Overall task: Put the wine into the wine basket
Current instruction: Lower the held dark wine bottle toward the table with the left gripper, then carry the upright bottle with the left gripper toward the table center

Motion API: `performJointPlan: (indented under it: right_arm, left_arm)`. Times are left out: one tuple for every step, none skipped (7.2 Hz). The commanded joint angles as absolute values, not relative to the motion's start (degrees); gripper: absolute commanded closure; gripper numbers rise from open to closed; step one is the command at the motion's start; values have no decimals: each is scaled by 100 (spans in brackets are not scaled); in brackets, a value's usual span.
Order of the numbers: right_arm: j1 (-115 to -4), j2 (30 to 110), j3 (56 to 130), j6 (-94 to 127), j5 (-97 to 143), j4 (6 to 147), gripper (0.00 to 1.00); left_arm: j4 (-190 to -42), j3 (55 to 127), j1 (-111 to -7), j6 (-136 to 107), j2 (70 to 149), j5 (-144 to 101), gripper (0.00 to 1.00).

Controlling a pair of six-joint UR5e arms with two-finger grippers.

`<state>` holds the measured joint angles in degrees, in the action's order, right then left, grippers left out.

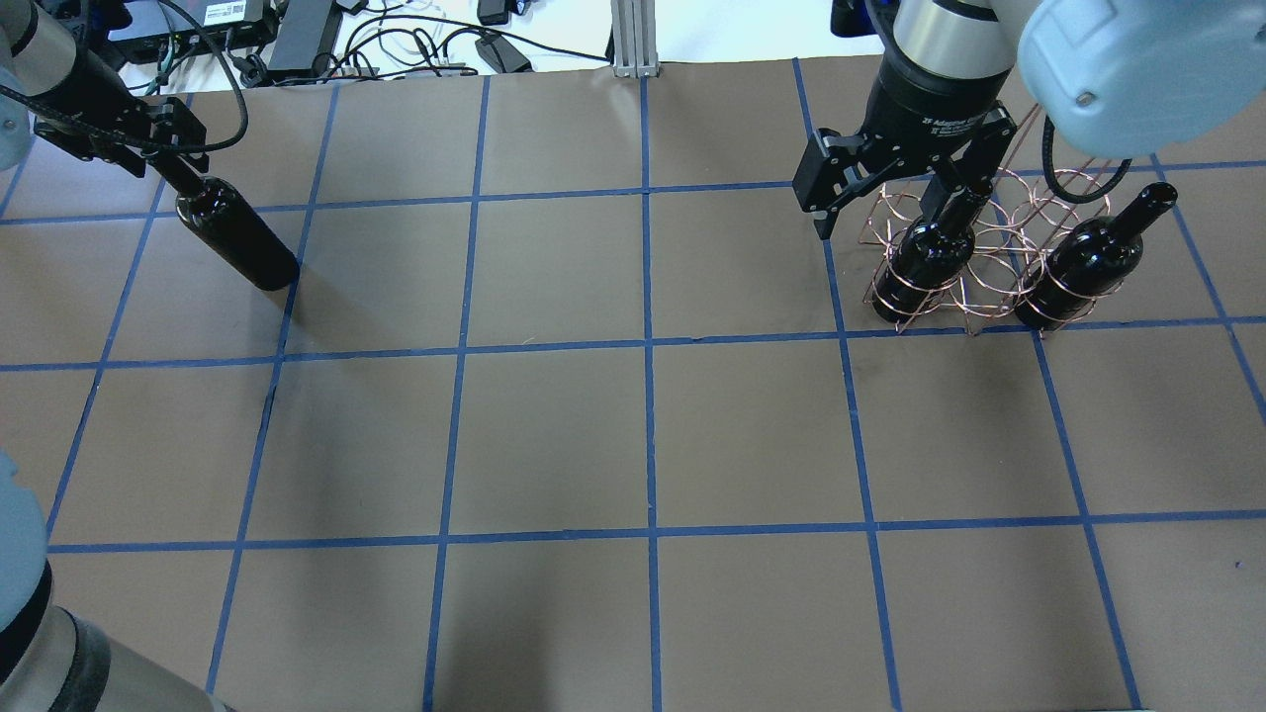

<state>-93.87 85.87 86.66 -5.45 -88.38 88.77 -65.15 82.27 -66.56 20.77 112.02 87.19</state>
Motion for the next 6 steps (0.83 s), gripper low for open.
performJointPlan:
  right_arm:
    - [-9387,8587,8666,-536,-8833,8877,0]
    - [-9387,8587,8666,-545,-8833,8886,0]
    - [-9387,8587,8666,-528,-8833,8877,0]
    - [-9387,8587,8666,-527,-8850,8877,0]
    - [-9387,8587,8666,-536,-8833,8894,0]
    - [-9387,8587,8666,-536,-8833,8895,0]
  left_arm:
    - [-6504,8227,-6653,2083,11206,8719,40]
    - [-6504,8227,-6662,2083,11206,8719,40]
    - [-6495,8227,-6653,2083,11206,8719,40]
    - [-6495,8227,-6653,2092,11206,8719,42]
    - [-6495,8227,-6653,2135,11206,8727,53]
    - [-6504,8227,-6662,2144,11206,8728,58]
